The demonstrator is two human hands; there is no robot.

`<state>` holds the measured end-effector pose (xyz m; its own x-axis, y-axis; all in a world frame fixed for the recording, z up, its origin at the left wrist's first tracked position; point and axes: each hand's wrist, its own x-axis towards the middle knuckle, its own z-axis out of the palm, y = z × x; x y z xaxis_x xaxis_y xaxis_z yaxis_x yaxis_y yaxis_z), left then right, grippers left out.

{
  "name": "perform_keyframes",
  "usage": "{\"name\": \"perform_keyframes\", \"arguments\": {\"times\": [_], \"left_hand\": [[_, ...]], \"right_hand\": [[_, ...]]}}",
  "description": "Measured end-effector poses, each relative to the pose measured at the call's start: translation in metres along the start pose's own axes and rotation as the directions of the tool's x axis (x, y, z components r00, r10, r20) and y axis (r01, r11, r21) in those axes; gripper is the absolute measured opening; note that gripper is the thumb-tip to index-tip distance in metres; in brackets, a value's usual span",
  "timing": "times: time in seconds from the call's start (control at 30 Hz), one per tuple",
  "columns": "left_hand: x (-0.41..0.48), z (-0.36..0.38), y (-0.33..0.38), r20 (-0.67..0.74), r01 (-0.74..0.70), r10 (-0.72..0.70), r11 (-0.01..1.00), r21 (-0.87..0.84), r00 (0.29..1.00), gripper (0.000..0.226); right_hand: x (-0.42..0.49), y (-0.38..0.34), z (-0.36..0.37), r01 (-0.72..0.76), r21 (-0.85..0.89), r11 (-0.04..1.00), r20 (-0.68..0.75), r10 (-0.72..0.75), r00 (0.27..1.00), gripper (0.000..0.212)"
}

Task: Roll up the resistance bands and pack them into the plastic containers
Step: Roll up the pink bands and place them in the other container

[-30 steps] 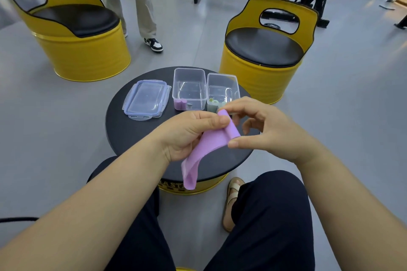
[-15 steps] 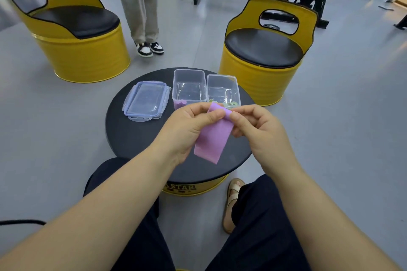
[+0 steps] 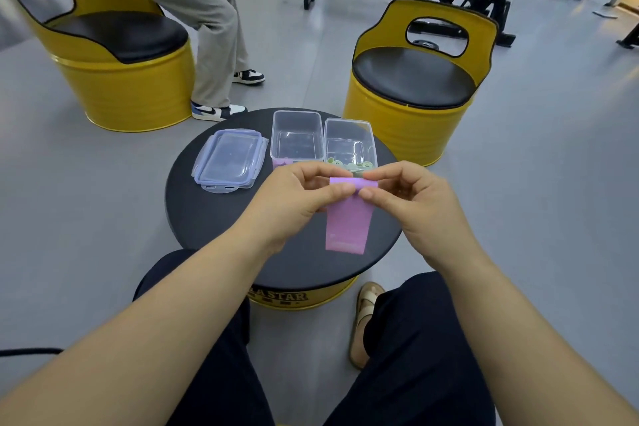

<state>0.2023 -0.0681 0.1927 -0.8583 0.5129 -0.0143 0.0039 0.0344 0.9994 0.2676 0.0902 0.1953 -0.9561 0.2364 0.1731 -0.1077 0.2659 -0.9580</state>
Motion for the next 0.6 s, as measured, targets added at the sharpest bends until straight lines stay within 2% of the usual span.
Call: {"name": "perform_keyframes", "arguments": {"times": [0.17, 0.3, 0.47, 0.6], "left_hand": [[-0.0008, -0.0012, 0.0003, -0.01, -0.028, 0.028, 0.999, -0.036, 1.0, 0.016], [0.0002, -0.0002, 0.0012, -0.016, -0.054, 0.053, 0.996, -0.067, 0.998, 0.023], [-0.0003, 0.0008, 0.0006, -0.021, -0.064, 0.063, 0.996, -0.062, 0.998, 0.025], [-0.0014, 0.0016, 0.002, 0.012, 0.004, -0.003, 0.996, -0.094, 1.0, 0.016]], "right_hand": [[-0.0018, 0.0024, 0.0013, -0.035, 0.025, 0.999, 0.022, 0.035, 0.999, 0.02], [-0.0023, 0.0033, 0.0041, -0.085, 0.026, 0.996, 0.025, 0.084, 0.996, 0.036], [-0.0014, 0.0042, 0.0037, -0.077, 0.041, 0.996, 0.0, 0.077, 0.997, 0.026], [-0.0014, 0.0061, 0.0026, -0.069, 0.061, 0.996, 0.015, 0.068, 0.998, 0.015]]}}
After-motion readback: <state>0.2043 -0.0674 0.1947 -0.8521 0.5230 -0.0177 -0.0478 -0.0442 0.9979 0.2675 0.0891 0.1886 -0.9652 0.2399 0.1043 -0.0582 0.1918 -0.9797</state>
